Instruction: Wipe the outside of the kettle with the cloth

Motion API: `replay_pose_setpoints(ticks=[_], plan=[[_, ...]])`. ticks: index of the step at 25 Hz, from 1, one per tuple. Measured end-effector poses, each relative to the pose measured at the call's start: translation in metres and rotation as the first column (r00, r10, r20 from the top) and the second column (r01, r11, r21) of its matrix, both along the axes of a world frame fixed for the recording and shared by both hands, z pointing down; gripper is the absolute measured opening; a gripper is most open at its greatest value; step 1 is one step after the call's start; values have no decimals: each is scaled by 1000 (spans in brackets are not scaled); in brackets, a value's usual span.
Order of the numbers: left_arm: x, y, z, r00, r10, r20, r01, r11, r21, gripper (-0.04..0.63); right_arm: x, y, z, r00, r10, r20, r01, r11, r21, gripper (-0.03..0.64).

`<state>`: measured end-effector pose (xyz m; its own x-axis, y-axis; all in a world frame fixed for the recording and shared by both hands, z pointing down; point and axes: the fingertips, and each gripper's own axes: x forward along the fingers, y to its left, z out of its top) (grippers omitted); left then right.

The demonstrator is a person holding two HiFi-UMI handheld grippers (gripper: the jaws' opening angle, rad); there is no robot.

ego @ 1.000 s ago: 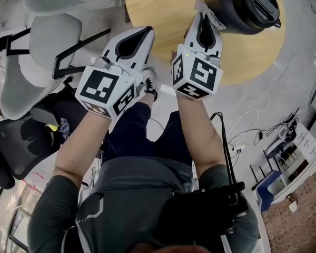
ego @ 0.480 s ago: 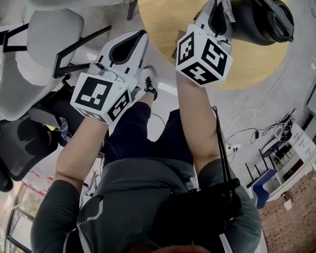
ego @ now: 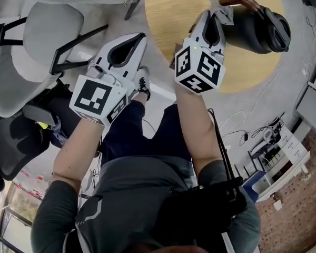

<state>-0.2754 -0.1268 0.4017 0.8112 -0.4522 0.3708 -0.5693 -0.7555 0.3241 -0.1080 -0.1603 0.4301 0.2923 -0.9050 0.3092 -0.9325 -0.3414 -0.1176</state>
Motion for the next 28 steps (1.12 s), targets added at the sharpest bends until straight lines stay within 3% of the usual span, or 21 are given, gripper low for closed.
replay_pose_setpoints(ticks=[14, 28], plan=[[-11, 16, 13, 1000, -4, 25, 5, 999, -32, 8, 34, -12, 42, 982, 155, 110, -147, 986, -81, 37], [7, 18, -7, 1000, -9, -10, 9, 1000, -16, 8, 42, 22, 44, 977, 151, 149, -132, 983, -125, 37]])
